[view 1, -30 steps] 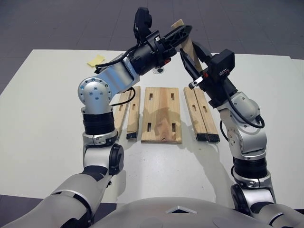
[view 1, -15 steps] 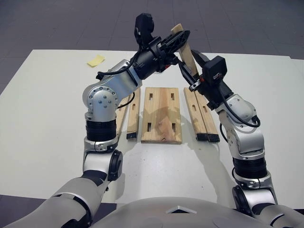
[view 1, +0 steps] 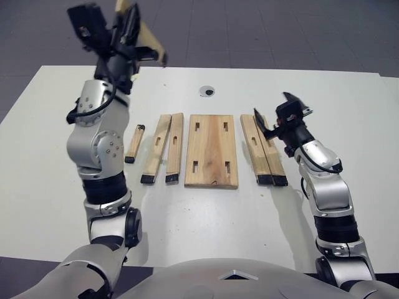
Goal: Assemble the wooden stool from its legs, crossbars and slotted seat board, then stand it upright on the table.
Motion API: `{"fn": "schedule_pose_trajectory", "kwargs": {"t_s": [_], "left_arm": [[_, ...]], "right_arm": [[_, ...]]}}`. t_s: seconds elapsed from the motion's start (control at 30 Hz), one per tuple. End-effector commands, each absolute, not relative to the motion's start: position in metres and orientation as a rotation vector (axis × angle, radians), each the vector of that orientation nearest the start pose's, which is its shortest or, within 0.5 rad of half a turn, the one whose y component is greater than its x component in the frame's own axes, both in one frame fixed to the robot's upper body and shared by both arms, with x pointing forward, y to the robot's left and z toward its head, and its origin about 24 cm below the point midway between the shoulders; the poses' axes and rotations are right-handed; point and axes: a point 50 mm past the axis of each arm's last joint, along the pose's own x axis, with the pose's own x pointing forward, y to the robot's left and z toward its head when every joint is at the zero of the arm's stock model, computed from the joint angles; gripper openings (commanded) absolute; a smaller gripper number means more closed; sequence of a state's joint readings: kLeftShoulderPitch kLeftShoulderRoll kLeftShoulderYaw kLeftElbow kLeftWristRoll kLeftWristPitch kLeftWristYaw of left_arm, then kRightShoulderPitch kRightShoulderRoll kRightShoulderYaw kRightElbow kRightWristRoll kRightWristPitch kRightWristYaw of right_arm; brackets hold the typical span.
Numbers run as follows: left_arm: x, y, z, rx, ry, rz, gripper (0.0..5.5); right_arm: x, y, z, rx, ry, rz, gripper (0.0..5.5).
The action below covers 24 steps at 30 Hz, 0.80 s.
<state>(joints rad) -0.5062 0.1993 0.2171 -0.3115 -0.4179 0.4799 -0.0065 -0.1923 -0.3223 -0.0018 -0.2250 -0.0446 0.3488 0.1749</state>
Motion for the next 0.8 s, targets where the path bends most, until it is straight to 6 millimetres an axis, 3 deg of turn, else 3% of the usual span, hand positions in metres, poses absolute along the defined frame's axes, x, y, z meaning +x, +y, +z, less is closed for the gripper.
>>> {"fn": "schedule_pose_trajectory", "kwargs": {"t_s": [0.03, 0.17, 0.27, 0.57, 0.8], "left_arm": [[0.286, 0.183, 0.172, -0.172, -0.201, -0.027, 0.43], [0.277, 0.164, 0.148, -0.181, -0.116, -0.07, 0.43], [0.272, 0.164, 0.132, -0.172, -0.065, -0.058, 0.43], [0.263, 0.179, 0.121, -0.133, -0.023, -0.067, 0.43], [0.267, 0.174, 0.103, -0.114, 0.027, -0.106, 0.43]], "right_arm": [[0.287, -0.185, 0.131, -0.299, -0.125, -0.004, 5.03], [0.29, -0.189, 0.138, -0.194, -0.144, -0.101, 5.4], [0.288, -0.187, 0.139, -0.174, -0.155, -0.107, 5.4], [0.28, -0.18, 0.13, -0.151, -0.128, -0.092, 5.4], [0.28, -0.177, 0.129, -0.148, -0.125, -0.08, 5.4]]}}
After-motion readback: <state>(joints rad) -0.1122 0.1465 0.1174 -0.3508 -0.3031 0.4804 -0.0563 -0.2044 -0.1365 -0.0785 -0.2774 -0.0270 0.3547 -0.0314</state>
